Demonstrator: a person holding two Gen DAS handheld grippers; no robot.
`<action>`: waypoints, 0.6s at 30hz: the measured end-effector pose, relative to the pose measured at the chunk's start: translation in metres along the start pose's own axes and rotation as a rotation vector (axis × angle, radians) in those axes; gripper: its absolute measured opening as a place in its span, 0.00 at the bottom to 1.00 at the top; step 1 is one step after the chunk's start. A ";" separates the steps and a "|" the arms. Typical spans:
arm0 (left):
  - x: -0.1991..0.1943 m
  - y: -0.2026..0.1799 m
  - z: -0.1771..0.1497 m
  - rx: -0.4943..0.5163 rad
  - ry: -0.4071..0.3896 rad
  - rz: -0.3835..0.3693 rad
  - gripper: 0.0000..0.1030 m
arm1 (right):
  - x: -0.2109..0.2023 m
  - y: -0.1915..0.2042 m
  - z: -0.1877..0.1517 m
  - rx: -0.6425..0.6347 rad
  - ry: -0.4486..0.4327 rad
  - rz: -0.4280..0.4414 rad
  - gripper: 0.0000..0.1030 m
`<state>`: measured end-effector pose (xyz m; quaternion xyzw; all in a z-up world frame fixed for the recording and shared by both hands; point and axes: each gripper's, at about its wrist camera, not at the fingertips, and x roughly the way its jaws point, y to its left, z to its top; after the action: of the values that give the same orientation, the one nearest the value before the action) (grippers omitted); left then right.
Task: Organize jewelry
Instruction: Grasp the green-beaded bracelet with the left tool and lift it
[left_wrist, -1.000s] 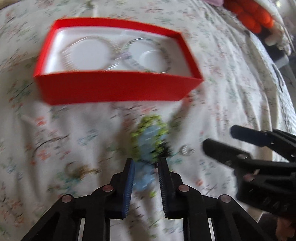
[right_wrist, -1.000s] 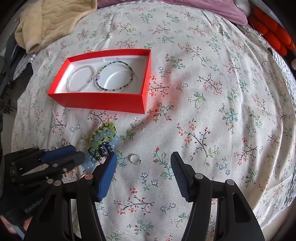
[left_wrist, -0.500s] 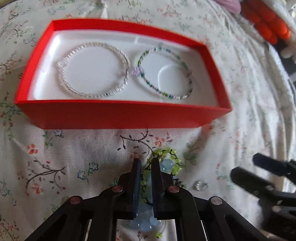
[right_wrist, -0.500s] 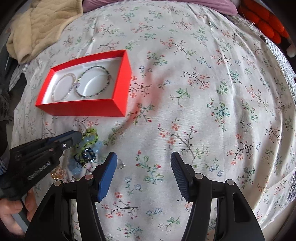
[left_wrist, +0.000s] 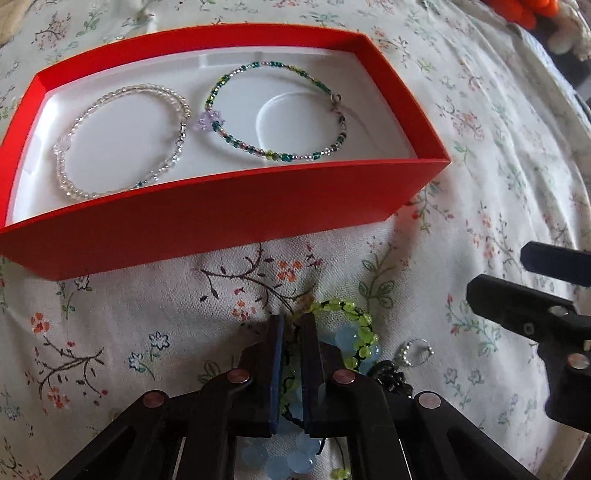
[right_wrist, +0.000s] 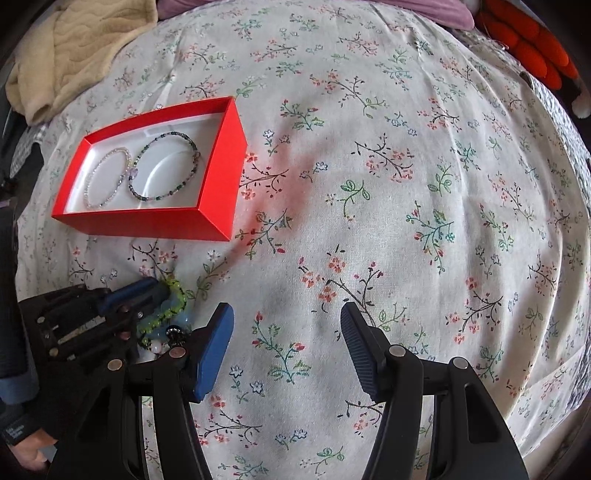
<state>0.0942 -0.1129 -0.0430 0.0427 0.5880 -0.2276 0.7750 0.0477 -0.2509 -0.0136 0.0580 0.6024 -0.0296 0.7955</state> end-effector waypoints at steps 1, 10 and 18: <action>-0.003 0.002 0.000 -0.012 -0.005 -0.018 0.01 | 0.000 0.001 0.001 0.001 -0.001 0.001 0.61; -0.054 0.010 -0.008 -0.036 -0.124 -0.084 0.01 | -0.003 0.007 0.000 -0.013 -0.013 0.013 0.62; -0.101 0.032 -0.017 -0.061 -0.226 -0.106 0.01 | 0.000 0.018 0.000 -0.011 0.008 0.100 0.61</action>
<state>0.0713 -0.0484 0.0395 -0.0381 0.5049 -0.2537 0.8241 0.0497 -0.2329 -0.0130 0.0839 0.6021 0.0137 0.7938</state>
